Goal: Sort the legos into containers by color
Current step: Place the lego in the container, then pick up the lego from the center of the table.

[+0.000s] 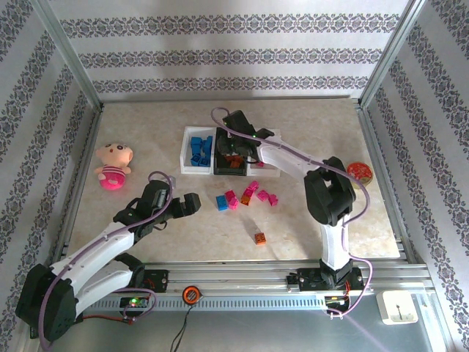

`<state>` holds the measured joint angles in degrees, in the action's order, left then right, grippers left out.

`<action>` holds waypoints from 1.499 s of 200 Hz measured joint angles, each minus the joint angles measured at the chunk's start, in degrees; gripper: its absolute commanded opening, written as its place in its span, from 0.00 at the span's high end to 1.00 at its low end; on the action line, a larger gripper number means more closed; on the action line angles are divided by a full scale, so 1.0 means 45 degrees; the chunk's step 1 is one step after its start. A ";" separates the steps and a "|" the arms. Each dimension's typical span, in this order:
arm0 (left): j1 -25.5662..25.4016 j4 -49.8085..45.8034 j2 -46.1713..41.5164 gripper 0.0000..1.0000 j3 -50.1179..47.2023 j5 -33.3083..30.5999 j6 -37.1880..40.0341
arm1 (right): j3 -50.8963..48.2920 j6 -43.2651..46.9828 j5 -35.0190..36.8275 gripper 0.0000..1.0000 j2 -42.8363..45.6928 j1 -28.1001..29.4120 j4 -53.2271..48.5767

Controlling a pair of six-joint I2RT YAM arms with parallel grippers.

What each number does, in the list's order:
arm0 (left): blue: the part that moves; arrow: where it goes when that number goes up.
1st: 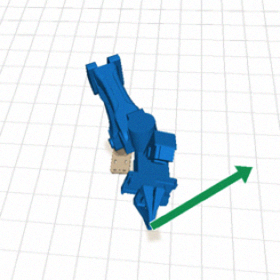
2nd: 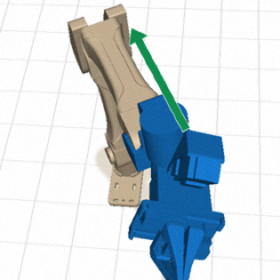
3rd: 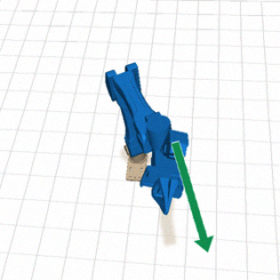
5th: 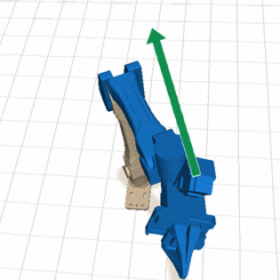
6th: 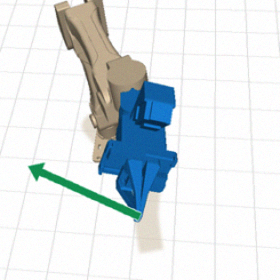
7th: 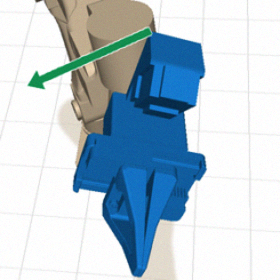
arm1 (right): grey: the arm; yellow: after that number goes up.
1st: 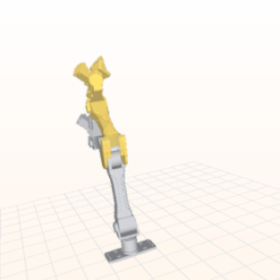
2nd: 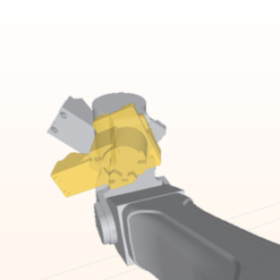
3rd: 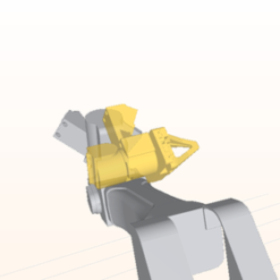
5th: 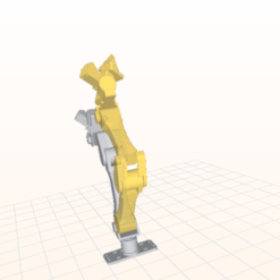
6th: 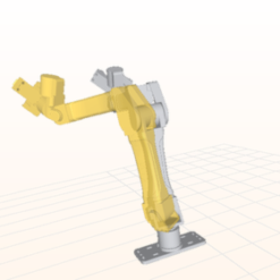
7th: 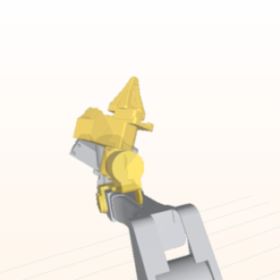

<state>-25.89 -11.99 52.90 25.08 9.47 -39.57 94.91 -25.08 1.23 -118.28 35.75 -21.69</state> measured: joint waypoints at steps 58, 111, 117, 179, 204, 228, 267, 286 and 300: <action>0.0005 -0.0010 -0.0228 0.00 0.0000 0.0000 0.0005 | 0.0194 0.0078 -0.0010 0.36 0.0131 0.0005 -0.0282; 0.0000 -0.0005 -0.0282 0.00 0.0000 -0.0005 0.0010 | -0.3220 0.0238 -0.0141 0.33 0.4439 0.0029 -0.0189; 0.0000 -0.0005 -0.0282 0.00 0.0000 -0.0005 0.0010 | -0.3755 0.0238 -0.0151 0.33 0.5008 0.0029 -0.0170; 0.0005 -0.0005 -0.0092 0.00 0.0000 -0.0005 0.0010 | -0.8398 0.0238 0.0223 0.34 0.7883 0.0024 -0.2103; 0.0000 0.0000 0.0112 0.00 0.0005 0.0000 0.0010 | -0.9442 0.0243 0.0408 0.38 0.7893 -0.0005 -0.2939; 0.0005 0.0000 0.0282 0.00 0.0005 0.0015 0.0010 | -0.9534 0.0272 0.0549 0.43 0.7737 -0.0175 -0.3138; 0.0005 0.0005 0.0355 0.00 0.0015 0.0136 0.0010 | -0.9534 0.0461 0.0520 0.48 0.6815 -0.0680 -0.2599; 0.0005 0.0005 0.0355 0.00 0.0015 0.0141 0.0010 | -0.9510 0.0641 0.0481 0.53 0.6387 -0.0806 -0.2356; 0.0005 0.0005 0.0350 0.00 0.0015 0.0141 0.0010 | -0.9505 0.0675 0.0466 0.56 0.6096 -0.0860 -0.2220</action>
<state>-25.87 -11.97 54.48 25.15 10.11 -39.53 52.14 -22.04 3.33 -90.85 31.88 -31.68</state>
